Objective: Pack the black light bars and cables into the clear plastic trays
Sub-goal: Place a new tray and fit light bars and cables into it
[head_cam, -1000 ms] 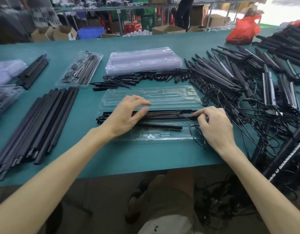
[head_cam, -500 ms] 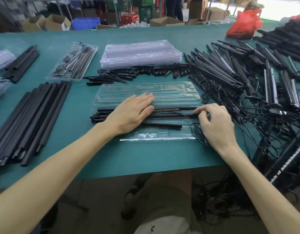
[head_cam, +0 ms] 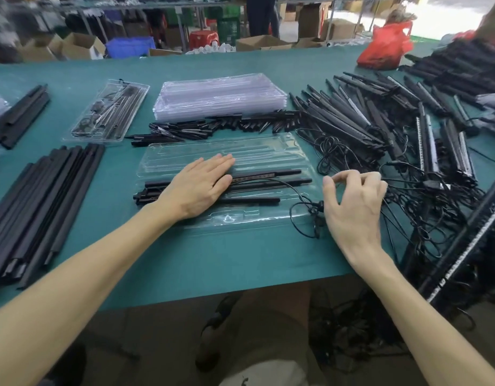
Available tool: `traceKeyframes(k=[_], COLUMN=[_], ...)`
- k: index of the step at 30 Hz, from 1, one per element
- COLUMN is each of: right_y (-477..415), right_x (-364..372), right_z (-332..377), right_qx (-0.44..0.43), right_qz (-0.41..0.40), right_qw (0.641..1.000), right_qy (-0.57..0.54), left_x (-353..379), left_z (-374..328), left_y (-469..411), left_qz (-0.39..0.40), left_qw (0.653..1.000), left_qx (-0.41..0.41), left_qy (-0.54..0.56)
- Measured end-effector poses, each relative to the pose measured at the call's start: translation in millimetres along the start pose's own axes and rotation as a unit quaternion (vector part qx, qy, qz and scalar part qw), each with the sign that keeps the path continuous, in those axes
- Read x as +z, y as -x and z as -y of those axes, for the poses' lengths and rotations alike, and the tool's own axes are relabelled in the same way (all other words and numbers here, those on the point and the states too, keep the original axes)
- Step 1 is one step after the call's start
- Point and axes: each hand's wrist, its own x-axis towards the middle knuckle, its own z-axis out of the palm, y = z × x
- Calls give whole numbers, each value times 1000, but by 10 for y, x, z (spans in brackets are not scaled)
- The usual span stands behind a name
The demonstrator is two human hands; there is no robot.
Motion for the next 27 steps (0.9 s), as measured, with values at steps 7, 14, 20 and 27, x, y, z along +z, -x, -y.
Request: traceKeyframes(k=[7, 14, 20, 27], right_y=[78, 105, 45, -158], right_x=[-26, -59, -101, -207], right_z=[44, 106, 96, 456], right_qx=[-47, -49, -29, -169], right_qz=[23, 23, 37, -5], right_qw=[997, 998, 998, 985], right_qy=[59, 34, -48, 22], left_x=[-2, 28, -56, -413], left_z=[7, 31, -42, -643], left_y=[11, 5, 75, 172], left_qz=[-7, -20, -79, -200], left_qw=[1000, 1000, 992, 957], left_qx=[-6, 1, 53, 82], left_qy=[3, -1, 81, 195])
